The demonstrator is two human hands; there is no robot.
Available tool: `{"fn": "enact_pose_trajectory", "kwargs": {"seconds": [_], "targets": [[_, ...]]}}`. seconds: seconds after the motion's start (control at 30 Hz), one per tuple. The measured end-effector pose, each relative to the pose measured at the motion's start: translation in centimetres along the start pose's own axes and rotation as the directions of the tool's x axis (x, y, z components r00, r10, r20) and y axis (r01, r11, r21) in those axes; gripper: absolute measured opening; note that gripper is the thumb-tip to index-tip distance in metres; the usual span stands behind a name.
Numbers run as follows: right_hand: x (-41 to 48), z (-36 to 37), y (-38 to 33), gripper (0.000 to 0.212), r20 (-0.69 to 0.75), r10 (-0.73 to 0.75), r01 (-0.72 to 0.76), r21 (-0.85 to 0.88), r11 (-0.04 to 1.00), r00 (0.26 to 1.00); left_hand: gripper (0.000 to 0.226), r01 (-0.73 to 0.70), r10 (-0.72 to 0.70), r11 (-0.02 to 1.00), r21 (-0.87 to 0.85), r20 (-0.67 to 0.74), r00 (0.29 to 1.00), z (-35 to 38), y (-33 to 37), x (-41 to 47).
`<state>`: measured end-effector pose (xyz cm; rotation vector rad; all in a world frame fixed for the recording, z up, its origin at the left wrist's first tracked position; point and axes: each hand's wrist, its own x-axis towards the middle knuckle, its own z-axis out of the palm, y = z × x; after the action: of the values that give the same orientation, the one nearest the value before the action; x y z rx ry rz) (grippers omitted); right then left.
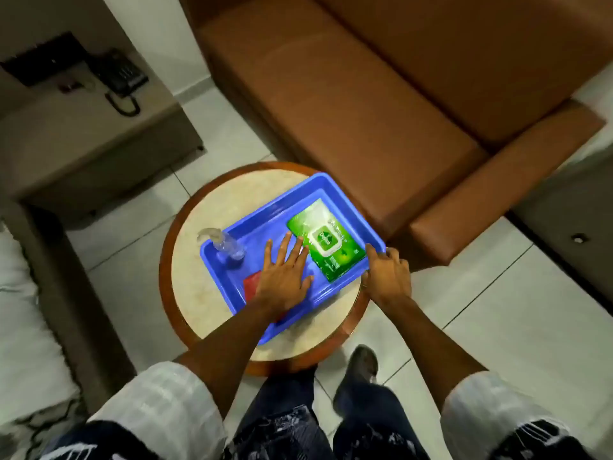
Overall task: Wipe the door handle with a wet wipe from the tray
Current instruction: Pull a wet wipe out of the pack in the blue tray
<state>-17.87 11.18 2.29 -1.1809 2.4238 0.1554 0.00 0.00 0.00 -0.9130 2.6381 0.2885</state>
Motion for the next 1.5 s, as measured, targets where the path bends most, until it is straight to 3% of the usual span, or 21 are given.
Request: {"fn": "enact_pose_trajectory", "kwargs": {"seconds": [0.17,0.3,0.47,0.57,0.93,1.07,1.2,1.33,1.5], "targets": [[5.9,4.8,-3.1,0.024,0.056,-0.061,0.060,0.016,0.998,0.997,0.066,0.005,-0.013,0.999,0.053,0.140,0.990,5.6,-0.5,4.5],[10.7,6.6,-4.6,0.034,0.059,-0.126,0.121,0.089,0.989,0.990,0.072,0.052,-0.049,0.999,-0.014,0.151,0.987,8.2,-0.7,7.9],[14.5,7.6,-5.4,0.054,0.064,-0.125,0.119,0.099,0.988,0.990,0.071,0.006,-0.003,1.000,-0.020,0.175,0.985,9.8,-2.2,9.5],[14.8,7.9,-5.7,0.065,0.001,-0.166,0.166,0.022,0.986,0.986,0.083,-0.022,0.022,1.000,-0.007,0.197,0.980,9.9,-2.7,9.2],[15.4,8.0,-6.4,0.056,-0.015,-0.258,0.258,-0.019,0.966,0.966,0.087,-0.075,0.062,0.997,0.035,0.290,0.955,9.7,-3.2,9.3],[15.2,7.2,-5.8,0.054,-0.035,-0.214,0.217,0.086,0.973,0.976,0.087,-0.075,0.057,0.996,0.046,0.305,0.951,9.4,-3.2,9.4],[14.9,6.1,-3.9,0.035,-0.065,-0.178,0.189,0.284,0.940,0.982,0.079,-0.063,0.055,0.998,0.021,0.259,0.964,9.8,-3.0,9.4],[14.7,5.4,-2.8,0.034,-0.299,-0.237,0.268,0.067,0.961,0.925,0.075,-0.035,0.042,0.999,-0.040,0.191,0.981,10.5,-2.6,9.0],[14.9,5.7,-3.5,0.013,-0.180,-0.399,0.381,-0.126,0.916,0.899,0.071,-0.022,0.030,0.998,-0.065,0.126,0.992,10.6,-2.7,9.0]]}}
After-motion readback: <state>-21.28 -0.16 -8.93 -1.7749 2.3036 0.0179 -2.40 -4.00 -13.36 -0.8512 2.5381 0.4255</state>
